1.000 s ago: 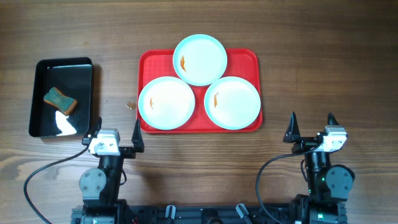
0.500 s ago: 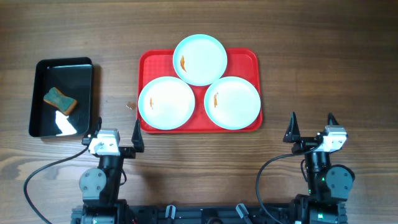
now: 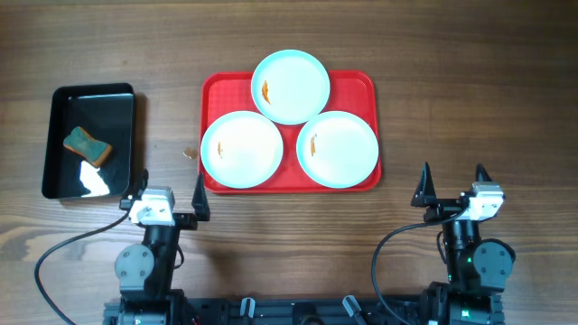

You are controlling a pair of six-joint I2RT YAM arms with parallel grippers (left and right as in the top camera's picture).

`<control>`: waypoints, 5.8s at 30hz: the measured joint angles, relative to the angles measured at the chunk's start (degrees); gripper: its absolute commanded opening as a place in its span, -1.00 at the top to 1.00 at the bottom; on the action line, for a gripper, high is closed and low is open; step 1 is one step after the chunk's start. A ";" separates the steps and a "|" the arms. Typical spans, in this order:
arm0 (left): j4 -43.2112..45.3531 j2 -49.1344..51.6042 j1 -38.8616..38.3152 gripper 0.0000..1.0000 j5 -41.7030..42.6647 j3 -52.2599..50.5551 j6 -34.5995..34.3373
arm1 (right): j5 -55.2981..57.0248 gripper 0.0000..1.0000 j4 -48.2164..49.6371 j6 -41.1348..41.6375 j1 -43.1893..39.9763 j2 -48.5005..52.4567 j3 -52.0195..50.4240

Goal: Clean dirty plates on tray and stack at the side
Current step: 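Move the left gripper to the black tray above the sponge, then grasp the green-and-orange sponge with the left gripper, then rub the sponge around the soapy black tray with the left gripper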

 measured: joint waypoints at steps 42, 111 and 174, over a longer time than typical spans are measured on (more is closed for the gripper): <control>-58.42 95.51 18.82 -1.00 -3.80 93.72 -27.26 | 0.04 -0.99 -0.02 0.00 -0.04 0.17 -0.02; -45.48 124.37 30.62 -0.32 -9.57 93.72 -25.66 | 0.04 -1.00 0.00 0.00 -0.04 0.17 -0.02; -49.57 124.02 30.62 -1.00 -6.14 90.90 -22.88 | 0.04 -0.99 -0.02 -0.02 -0.04 0.17 -0.02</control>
